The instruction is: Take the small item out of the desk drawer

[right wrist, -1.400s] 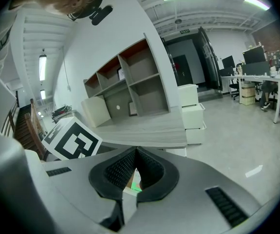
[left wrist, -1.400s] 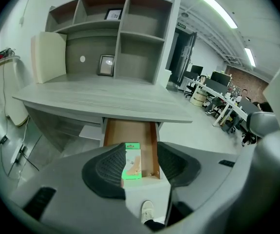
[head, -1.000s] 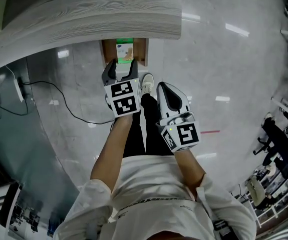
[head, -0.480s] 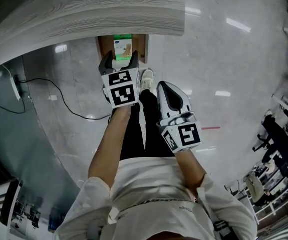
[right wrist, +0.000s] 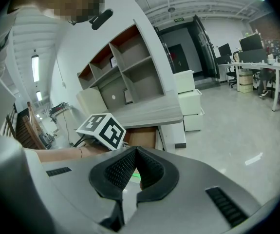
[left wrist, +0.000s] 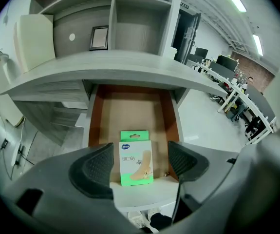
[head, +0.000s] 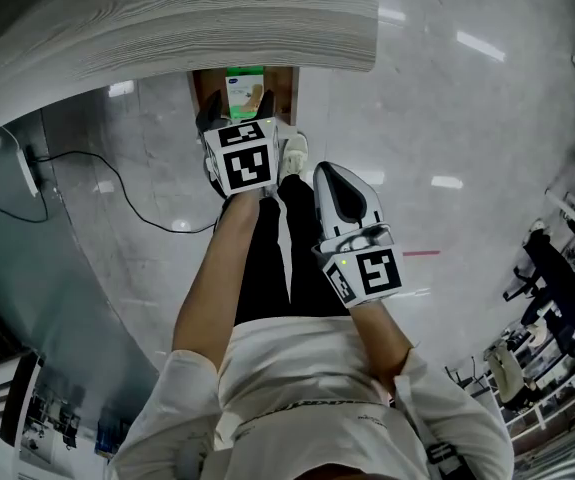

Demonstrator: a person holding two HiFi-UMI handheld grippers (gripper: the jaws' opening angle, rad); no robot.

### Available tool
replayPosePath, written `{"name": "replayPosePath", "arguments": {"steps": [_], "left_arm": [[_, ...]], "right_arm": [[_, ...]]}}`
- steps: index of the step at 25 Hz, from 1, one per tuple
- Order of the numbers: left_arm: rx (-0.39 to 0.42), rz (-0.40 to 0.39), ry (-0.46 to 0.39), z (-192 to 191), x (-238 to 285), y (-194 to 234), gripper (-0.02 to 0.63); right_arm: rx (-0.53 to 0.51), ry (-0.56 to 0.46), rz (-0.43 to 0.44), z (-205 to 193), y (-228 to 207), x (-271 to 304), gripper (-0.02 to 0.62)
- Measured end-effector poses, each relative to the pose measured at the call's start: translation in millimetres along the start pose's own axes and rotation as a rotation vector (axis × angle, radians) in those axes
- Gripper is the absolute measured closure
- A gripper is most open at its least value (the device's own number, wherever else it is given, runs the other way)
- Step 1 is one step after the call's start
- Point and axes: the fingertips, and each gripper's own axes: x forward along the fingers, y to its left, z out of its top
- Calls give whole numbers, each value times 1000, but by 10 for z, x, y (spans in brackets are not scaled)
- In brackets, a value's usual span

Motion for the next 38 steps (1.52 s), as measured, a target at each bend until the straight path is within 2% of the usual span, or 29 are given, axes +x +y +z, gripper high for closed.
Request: {"name": "replayPosePath", "arguments": {"steps": [13, 38], "left_arm": [[-43, 22, 49, -78, 343, 89, 261], [-51, 87, 122, -140, 709, 196, 262]], "right_arm": [[8, 28, 5, -124, -77, 71, 565], [27, 55, 7, -173, -228, 218, 565]]}}
